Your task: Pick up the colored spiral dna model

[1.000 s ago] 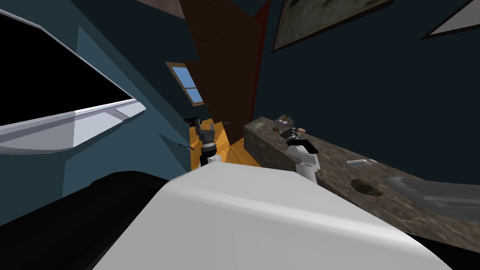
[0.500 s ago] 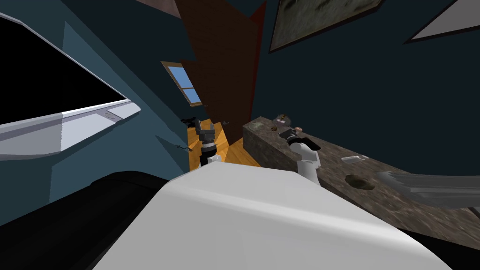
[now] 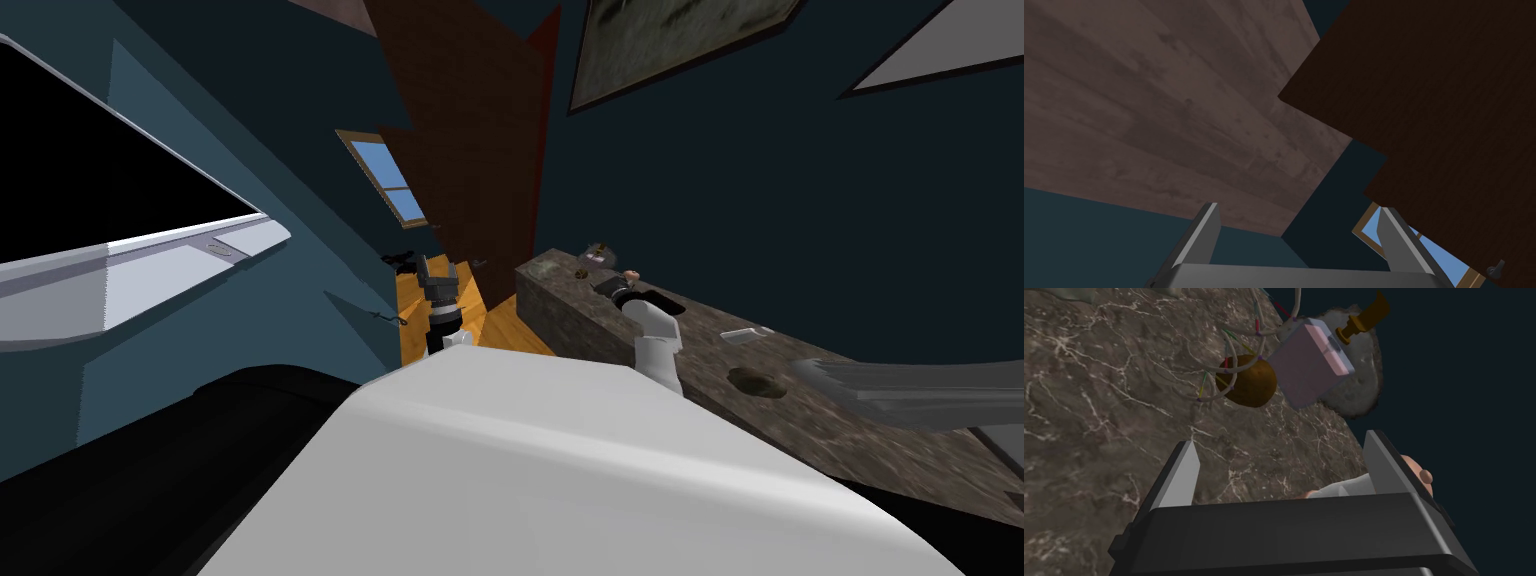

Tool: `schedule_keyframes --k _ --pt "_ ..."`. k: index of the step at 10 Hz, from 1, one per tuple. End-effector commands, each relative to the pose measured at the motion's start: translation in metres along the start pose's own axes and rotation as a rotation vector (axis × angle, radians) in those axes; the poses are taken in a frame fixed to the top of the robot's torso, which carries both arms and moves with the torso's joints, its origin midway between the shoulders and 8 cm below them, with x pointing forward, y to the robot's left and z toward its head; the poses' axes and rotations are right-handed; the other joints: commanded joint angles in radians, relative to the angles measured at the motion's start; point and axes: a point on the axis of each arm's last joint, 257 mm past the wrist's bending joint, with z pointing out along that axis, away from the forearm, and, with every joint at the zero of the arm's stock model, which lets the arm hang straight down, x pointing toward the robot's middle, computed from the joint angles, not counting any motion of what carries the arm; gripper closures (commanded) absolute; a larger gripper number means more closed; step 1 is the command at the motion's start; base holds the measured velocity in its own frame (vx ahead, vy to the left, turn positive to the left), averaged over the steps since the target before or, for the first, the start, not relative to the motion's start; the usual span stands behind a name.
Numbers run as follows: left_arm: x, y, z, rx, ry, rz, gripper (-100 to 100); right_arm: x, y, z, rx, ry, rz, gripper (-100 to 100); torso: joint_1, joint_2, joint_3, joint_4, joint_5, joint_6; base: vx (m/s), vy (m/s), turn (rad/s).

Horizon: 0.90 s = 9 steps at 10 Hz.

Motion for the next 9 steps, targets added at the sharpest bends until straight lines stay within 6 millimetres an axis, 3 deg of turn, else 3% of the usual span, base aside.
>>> schedule_keyframes --k 1,9 --pt "0.000 0.000 0.000 0.000 0.000 0.000 0 -0.003 -0.006 0.006 0.047 -0.008 0.070 -100 0.000 0.000 0.000 0.000 0.000 0.000 0.012 -0.022 -0.051" --pt "0.000 0.000 0.000 0.000 0.000 0.000 0 -0.001 -0.028 0.021 0.215 -0.017 0.296 -100 -0.001 -0.002 -0.001 0.000 0.000 0.000 0.023 -0.030 -0.020"
